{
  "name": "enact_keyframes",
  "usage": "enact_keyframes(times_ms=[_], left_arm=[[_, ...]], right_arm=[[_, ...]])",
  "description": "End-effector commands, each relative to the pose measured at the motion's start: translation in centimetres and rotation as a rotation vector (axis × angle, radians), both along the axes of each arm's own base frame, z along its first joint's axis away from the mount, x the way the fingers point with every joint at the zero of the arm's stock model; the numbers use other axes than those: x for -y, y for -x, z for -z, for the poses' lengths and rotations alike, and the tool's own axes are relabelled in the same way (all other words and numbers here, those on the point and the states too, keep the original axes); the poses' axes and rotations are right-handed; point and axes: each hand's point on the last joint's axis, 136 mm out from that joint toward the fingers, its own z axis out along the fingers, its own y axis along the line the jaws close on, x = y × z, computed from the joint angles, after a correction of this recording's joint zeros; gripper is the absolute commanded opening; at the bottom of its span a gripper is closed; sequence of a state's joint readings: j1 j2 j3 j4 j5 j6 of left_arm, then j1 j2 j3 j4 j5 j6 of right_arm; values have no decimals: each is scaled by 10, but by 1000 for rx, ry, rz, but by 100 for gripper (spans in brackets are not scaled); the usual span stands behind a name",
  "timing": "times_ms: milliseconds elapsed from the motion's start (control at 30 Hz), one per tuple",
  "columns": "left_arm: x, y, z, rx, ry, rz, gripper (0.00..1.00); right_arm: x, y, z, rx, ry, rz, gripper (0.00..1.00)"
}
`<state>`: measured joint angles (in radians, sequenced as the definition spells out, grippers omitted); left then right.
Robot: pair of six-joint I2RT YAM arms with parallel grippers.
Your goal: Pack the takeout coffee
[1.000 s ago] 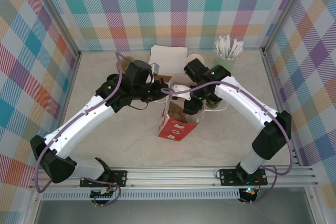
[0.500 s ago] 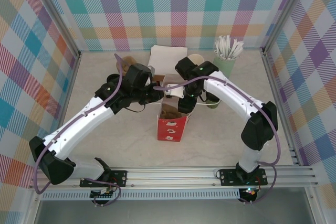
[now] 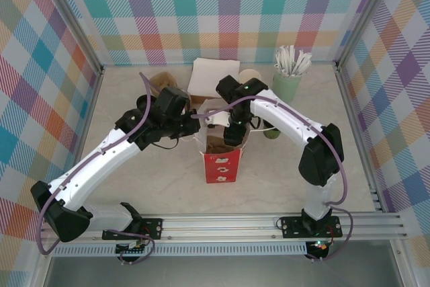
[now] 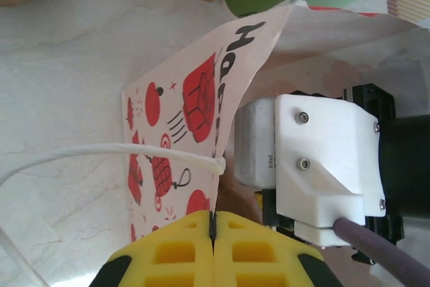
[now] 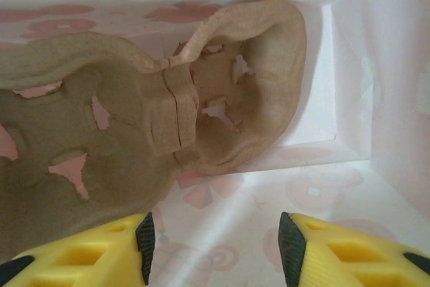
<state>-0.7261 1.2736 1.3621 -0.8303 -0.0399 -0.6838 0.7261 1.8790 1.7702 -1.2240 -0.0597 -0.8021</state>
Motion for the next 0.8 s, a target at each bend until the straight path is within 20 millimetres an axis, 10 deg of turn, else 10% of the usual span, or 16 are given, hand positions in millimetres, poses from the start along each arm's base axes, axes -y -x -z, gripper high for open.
enact_keyframes(times_ms=[0, 767], left_arm=[[0, 7, -4, 23, -3, 31, 0], [-1, 4, 0, 16, -32, 24, 0]], right_arm=[[5, 4, 11, -19, 70, -23, 55], [-12, 8, 51, -43, 119, -113, 76]])
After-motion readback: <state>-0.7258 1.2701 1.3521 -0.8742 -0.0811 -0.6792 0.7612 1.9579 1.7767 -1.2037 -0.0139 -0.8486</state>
